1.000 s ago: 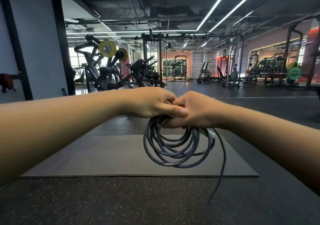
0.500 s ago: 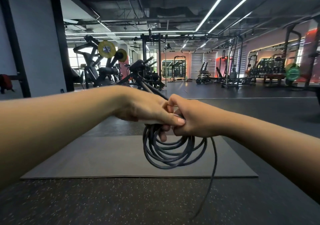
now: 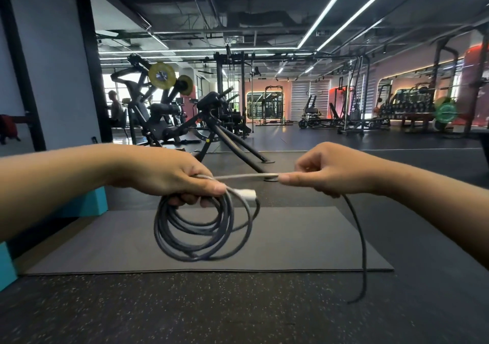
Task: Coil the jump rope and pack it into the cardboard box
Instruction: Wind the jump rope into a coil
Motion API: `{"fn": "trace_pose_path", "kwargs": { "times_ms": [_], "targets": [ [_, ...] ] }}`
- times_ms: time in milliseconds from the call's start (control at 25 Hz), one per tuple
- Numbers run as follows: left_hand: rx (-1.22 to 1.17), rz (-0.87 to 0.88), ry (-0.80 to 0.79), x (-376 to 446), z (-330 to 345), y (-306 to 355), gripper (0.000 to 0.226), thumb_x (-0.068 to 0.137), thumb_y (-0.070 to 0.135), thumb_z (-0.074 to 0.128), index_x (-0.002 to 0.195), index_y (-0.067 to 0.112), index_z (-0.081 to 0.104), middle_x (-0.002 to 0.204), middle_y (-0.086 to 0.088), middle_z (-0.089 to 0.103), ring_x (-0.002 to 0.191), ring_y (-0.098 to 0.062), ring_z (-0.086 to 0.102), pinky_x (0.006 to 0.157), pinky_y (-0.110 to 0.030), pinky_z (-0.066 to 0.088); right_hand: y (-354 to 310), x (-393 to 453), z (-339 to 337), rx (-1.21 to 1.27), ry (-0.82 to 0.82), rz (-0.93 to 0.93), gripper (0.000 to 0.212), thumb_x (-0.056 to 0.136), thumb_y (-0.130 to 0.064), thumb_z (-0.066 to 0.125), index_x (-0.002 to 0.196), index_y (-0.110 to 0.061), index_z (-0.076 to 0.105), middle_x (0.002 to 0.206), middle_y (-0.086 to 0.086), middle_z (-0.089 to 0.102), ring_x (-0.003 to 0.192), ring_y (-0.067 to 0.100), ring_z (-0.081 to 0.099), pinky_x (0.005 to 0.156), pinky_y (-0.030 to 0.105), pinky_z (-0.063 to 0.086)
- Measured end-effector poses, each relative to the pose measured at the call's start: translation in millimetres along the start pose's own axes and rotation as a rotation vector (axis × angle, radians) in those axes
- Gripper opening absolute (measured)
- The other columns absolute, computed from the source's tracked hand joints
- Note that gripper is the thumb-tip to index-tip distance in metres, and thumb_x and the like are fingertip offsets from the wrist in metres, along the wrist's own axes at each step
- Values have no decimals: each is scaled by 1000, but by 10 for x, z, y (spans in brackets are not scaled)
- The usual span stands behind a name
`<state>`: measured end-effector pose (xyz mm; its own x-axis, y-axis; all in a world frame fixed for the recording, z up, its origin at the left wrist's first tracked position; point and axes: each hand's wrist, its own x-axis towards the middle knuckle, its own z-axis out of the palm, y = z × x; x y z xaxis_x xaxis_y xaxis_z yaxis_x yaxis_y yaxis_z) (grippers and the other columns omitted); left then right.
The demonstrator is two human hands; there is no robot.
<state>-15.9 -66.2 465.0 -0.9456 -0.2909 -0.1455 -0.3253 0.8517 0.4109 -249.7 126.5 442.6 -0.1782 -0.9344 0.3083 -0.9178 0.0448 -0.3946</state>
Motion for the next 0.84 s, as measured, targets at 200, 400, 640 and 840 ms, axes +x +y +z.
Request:
{"fn": "trace_pose_path", "kwargs": {
  "times_ms": [200, 400, 640, 840],
  "targets": [
    [-895, 134, 436, 58, 362, -125, 46, 93, 55, 51, 90, 9, 56, 60, 6, 39, 52, -11, 39, 65, -28, 45, 140, -61, 293, 556, 131, 149, 63, 78, -77, 61, 86, -15, 71, 71, 1, 41, 52, 11, 37, 53, 32, 42],
    [-1386, 257, 677, 350, 626, 174, 30, 85, 45, 66, 80, 19, 50, 54, 8, 36, 46, -9, 37, 52, -19, 44, -142, 49, 919, 1120, 194, -17, 81, 62, -74, 79, 110, -11, 63, 94, 6, 48, 58, 9, 32, 55, 28, 25],
    [-1536, 181, 858, 586, 900, 407, 28, 96, 40, 63, 83, 17, 57, 61, 4, 48, 56, -11, 55, 72, -32, 49, -546, 221, 1105, 1252, 517, 155, 25, 92, -36, 71, 78, -17, 64, 65, 6, 47, 48, 11, 27, 44, 24, 23],
    [-1687, 107, 884, 637, 962, 506, 37, 97, 47, 59, 80, 15, 56, 68, 2, 61, 62, -14, 61, 66, -32, 53, -605, 246, 1132, 1247, 518, 238, 28, 94, -33, 69, 76, -12, 62, 55, 1, 48, 39, 11, 30, 40, 22, 23]
  ]
}}
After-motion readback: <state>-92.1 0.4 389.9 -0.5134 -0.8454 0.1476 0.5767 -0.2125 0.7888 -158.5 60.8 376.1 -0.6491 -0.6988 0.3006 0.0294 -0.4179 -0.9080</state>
